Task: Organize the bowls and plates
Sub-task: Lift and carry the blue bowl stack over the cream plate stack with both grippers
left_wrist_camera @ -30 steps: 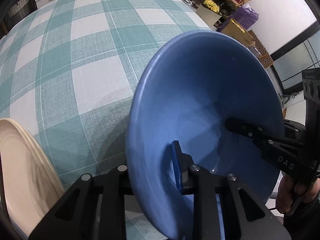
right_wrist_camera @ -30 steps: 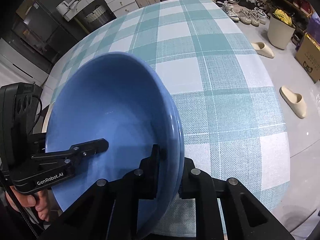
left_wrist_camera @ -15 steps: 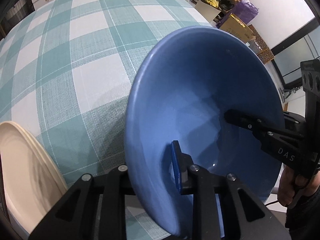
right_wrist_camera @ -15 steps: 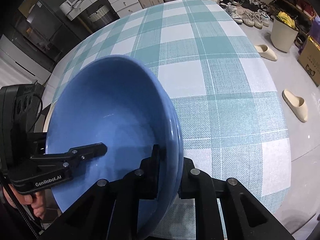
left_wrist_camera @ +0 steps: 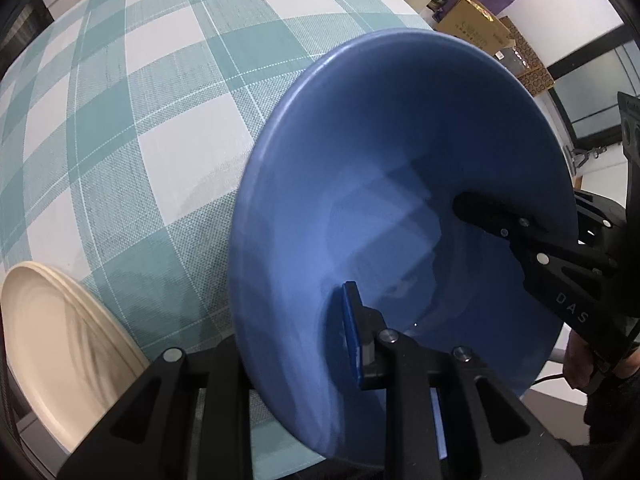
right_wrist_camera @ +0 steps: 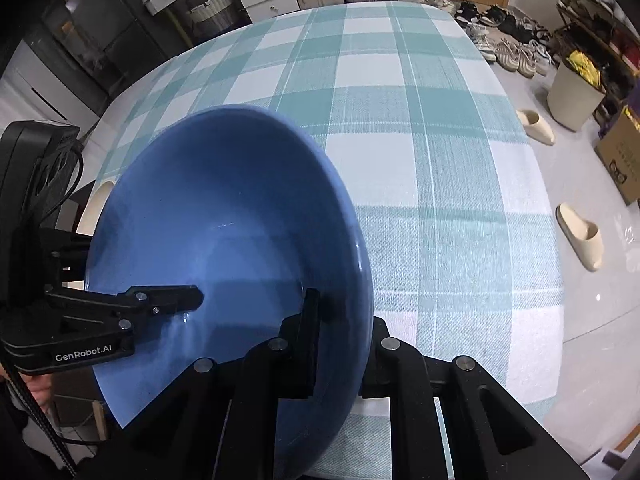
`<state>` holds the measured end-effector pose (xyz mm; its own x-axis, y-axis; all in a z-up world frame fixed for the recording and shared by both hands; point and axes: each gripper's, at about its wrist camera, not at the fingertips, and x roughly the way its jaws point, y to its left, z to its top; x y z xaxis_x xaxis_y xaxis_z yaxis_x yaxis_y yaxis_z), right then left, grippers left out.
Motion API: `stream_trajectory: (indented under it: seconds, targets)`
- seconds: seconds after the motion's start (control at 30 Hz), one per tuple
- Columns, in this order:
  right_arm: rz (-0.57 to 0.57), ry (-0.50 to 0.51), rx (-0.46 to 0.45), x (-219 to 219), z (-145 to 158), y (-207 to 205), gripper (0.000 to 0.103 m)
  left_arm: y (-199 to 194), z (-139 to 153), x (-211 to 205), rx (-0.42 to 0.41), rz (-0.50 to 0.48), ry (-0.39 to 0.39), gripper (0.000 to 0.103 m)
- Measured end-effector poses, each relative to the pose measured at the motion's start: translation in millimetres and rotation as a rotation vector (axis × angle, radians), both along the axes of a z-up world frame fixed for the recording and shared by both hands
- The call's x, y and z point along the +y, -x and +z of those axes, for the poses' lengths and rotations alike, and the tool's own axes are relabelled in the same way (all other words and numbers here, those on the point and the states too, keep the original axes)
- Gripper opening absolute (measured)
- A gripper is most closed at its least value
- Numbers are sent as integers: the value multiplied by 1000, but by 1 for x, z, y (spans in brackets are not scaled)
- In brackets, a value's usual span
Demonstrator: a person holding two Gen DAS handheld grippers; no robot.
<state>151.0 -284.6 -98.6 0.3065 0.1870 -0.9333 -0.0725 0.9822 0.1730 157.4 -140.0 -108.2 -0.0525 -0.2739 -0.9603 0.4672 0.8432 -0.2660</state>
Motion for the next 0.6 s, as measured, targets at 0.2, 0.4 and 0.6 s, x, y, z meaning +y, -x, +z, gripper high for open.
stream_trajectory:
  seconds: [0.2, 0.4, 0.6]
  targets:
    - [17, 31, 0, 1, 2, -6, 13, -11, 1, 1, 33, 32, 16, 22]
    - [36, 19, 37, 1, 4, -14, 13, -17, 8, 7, 43, 46, 19, 22]
    - [49, 1, 65, 2, 8, -28, 13, -21, 9, 9, 59, 48, 21, 22]
